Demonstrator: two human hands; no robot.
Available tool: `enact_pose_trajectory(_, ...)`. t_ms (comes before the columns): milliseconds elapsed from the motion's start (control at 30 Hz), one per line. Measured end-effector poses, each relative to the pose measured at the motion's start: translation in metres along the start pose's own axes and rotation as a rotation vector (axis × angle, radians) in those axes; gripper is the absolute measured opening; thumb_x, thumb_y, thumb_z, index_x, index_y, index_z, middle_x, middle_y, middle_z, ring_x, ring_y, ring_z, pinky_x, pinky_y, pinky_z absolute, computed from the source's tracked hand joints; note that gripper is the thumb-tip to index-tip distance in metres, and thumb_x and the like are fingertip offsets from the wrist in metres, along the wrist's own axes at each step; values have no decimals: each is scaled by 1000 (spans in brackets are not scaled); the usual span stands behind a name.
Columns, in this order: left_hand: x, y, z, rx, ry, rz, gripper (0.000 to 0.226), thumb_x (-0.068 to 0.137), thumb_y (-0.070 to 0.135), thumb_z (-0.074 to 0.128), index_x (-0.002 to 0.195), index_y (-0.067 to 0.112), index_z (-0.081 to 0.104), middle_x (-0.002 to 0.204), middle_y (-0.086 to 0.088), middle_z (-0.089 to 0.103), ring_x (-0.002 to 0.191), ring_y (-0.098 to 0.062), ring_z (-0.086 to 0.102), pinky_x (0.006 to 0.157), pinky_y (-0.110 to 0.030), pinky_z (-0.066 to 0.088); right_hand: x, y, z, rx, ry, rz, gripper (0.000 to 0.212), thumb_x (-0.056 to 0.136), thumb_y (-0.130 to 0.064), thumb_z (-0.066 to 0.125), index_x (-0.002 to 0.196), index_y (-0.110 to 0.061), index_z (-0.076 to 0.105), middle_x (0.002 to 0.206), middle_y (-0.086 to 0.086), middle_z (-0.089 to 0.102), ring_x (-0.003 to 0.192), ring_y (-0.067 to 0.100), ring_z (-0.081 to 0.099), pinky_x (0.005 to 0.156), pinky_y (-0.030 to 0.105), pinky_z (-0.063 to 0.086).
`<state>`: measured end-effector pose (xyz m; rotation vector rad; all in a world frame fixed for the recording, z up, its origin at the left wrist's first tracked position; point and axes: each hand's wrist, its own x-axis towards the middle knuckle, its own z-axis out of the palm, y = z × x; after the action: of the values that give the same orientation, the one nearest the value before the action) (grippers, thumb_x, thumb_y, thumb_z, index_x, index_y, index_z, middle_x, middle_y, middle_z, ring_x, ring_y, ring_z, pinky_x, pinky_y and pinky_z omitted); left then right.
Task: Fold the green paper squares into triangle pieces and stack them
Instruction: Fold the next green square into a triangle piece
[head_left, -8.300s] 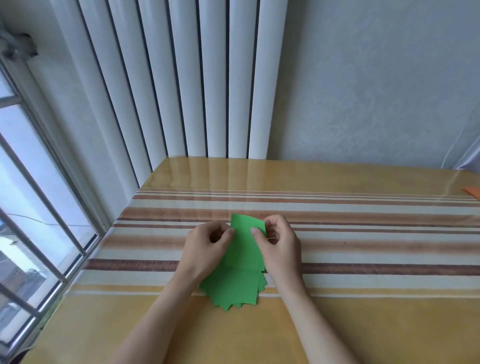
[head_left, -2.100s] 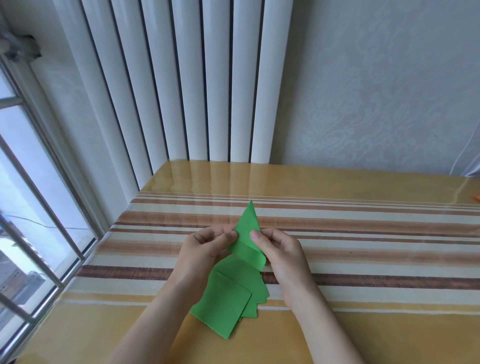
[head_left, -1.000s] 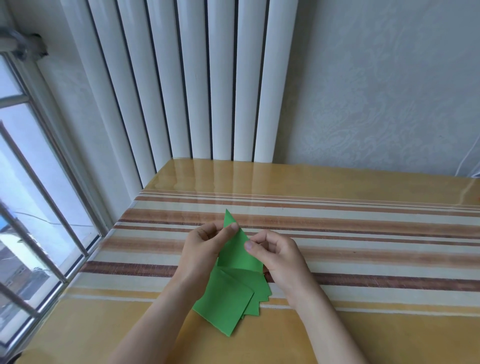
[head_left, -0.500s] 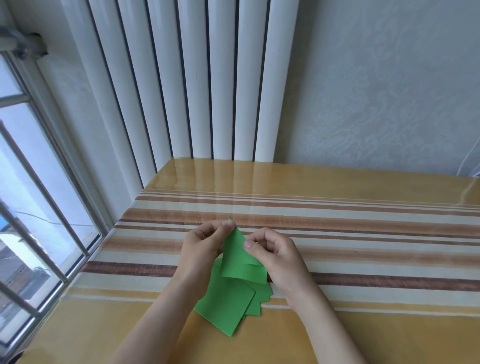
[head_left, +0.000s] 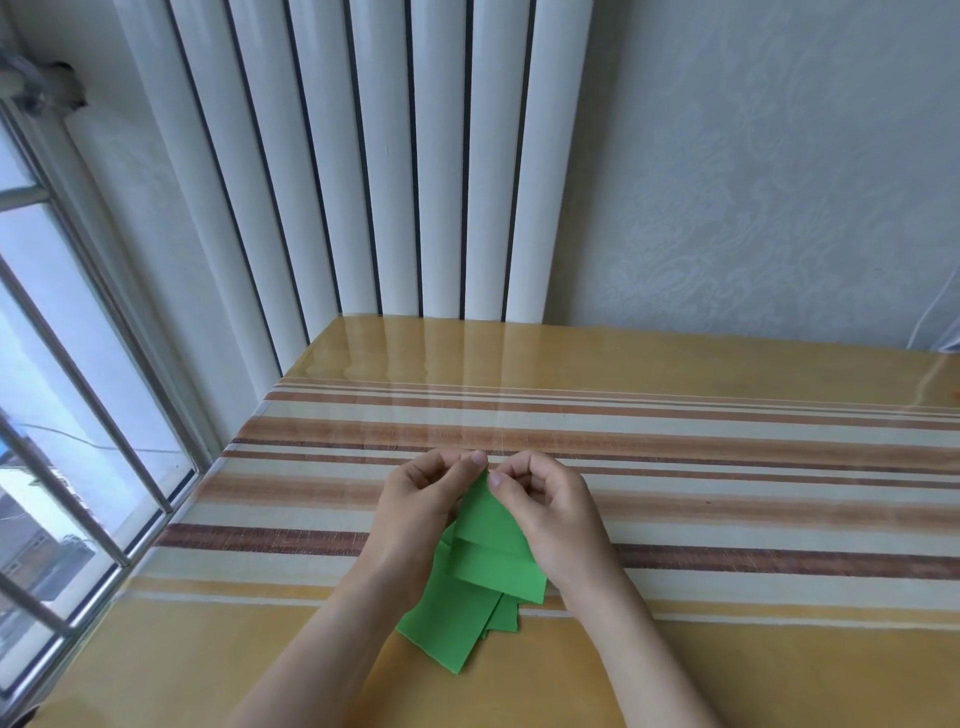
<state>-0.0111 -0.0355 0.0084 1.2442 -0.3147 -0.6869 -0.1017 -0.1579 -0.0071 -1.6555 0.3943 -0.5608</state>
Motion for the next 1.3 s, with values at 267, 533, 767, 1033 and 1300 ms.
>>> enact_pose_trajectory(267,2,7,-6,-37,78,33,16,87,28,79,89,12,76,75,-8,64,68,-23,58,68,-37,51,-2,2,0,-6,-79,29,13,93,-34,70,88,-22,74,90,9,74,88,32,69,80,48,56)
enact_pose_trajectory(533,5,6,-10,-62,68,22,28,80,35,81,93,11,75,76,-10,64,67,-24,58,68,-38,51,-1,3,-1,-60,-89,10,11,98,-24,71,87,-23,71,81,3,69,77,13,62,72,33,50)
enact_pose_trajectory(767,-1,4,-5,146,2,20,29,86,33,81,90,5,77,96,-25,76,82,-34,72,85,-49,57,1,0,-5,10,65,5,12,99,-25,71,87,-23,72,83,10,74,75,20,65,70,40,49)
enact_pose_trajectory(1033,2,6,-7,110,122,68,16,88,26,80,75,15,79,85,-15,76,77,-28,70,81,-44,56,0,0,-6,7,-15,115,8,99,-22,71,93,-18,74,87,4,77,81,21,72,77,46,60)
enact_pose_trajectory(1300,4,0,-6,147,61,36,16,91,23,77,86,8,79,89,-16,78,73,-22,70,75,-36,55,0,-5,-11,27,83,146,12,101,-17,67,93,-8,71,86,10,77,76,19,71,63,32,58)
